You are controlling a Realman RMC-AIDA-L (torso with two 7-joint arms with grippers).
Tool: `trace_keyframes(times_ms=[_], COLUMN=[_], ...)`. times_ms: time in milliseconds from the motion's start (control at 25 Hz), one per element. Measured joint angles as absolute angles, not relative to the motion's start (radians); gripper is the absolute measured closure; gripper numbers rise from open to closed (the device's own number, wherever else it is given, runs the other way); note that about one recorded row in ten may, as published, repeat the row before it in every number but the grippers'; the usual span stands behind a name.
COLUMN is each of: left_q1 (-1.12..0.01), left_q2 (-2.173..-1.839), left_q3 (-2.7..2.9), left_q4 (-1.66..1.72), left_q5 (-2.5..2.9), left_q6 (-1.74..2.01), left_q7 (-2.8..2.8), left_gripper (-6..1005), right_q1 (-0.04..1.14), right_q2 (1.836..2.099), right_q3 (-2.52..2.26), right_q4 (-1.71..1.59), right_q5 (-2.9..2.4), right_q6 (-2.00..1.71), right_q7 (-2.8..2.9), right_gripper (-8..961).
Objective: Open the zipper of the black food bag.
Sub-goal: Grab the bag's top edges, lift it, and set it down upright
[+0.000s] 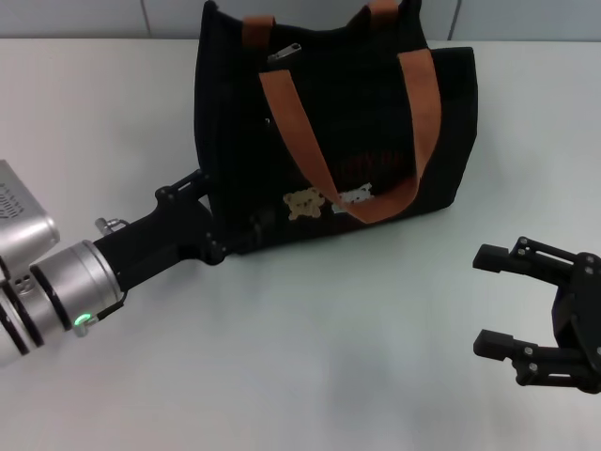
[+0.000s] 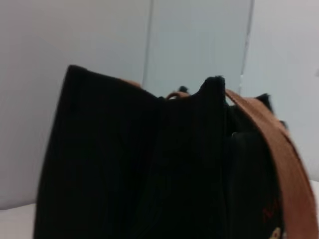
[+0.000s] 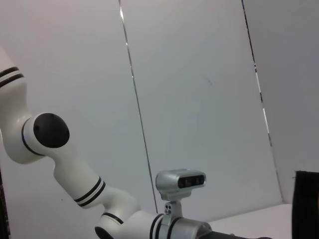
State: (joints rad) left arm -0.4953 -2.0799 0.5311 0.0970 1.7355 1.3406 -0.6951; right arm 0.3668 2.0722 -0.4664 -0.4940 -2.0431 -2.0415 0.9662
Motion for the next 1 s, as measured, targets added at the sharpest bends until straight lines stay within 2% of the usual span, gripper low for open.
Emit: trace_keyframes(times_ms=[360,560,760,1000], left_q1=[-0.499,-0.5,-0.503,-0.492], left_q2=[-2.08,-2.08,-2.08,-2.075], left_q3=[0.465,0.465,0.465,0.467], left_q4=[0.024,0.024,0.022,0.037], left_q5=[1.706,1.705,1.706,1.711], left_q6=[1.31,1.311,1.309,1.331], left_q7=[-0.526,-0.512,-0.509,-0.502], left_gripper=[348,589,784,820], right_q1=[0.36,0.359,0.359,0.359], right_q2=[2.075,2.075,2.075,2.075], right_q3=[-0.466,-0.466,-0.466,-0.466], right_q4=[-0.494,-0.494,-0.494,-0.494], right_q5=[-2.043,-2.044,-2.045,-2.045], right_q6=[-2.04,-2.039,-2.038,-2.031], right_q7=[0.966,0.966,0.966,0.966], right_gripper=[123,123,123,123])
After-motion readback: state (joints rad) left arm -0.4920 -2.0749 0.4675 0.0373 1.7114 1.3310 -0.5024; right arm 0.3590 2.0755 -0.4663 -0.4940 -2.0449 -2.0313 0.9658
